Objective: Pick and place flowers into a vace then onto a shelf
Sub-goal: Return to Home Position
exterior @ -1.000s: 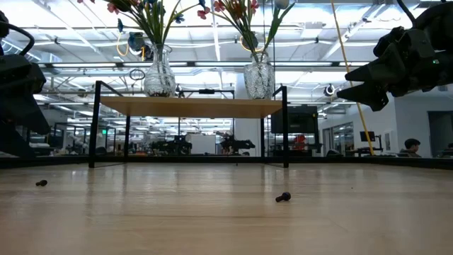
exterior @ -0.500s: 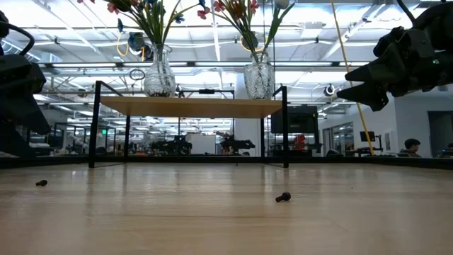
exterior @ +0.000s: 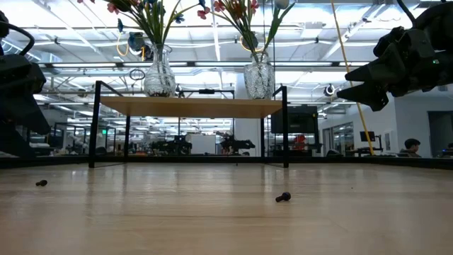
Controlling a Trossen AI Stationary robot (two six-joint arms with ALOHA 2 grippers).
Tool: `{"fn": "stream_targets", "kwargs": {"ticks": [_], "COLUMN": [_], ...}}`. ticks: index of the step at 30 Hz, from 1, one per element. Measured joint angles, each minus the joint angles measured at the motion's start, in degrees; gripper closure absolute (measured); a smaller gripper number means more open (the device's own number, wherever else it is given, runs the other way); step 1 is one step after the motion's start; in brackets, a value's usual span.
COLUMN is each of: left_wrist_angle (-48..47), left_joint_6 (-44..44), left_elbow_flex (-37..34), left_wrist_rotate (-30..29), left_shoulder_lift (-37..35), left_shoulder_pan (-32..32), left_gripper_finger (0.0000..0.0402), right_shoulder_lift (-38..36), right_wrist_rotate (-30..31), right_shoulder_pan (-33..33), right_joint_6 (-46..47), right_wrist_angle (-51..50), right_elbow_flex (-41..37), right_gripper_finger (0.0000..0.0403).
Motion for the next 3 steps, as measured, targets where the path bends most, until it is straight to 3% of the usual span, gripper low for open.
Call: {"fn": "stream_targets", "kwargs": {"ticks": [3], "left_wrist_angle": [0.0], "left_joint_6": [0.0], "left_elbow_flex": [0.0], "left_wrist_rotate": [0.0], "left_shoulder_lift": [0.0], "left_shoulder_pan": [0.0], "left_gripper_finger": [0.0014], "right_shoulder_lift": [0.0], "right_wrist_rotate": [0.0], "right_shoulder_pan": [0.0], "right_joint_6": [0.0], "right_wrist_angle": [0.0], "right_elbow_flex": [0.0], "right_gripper_finger": [0.011]}}
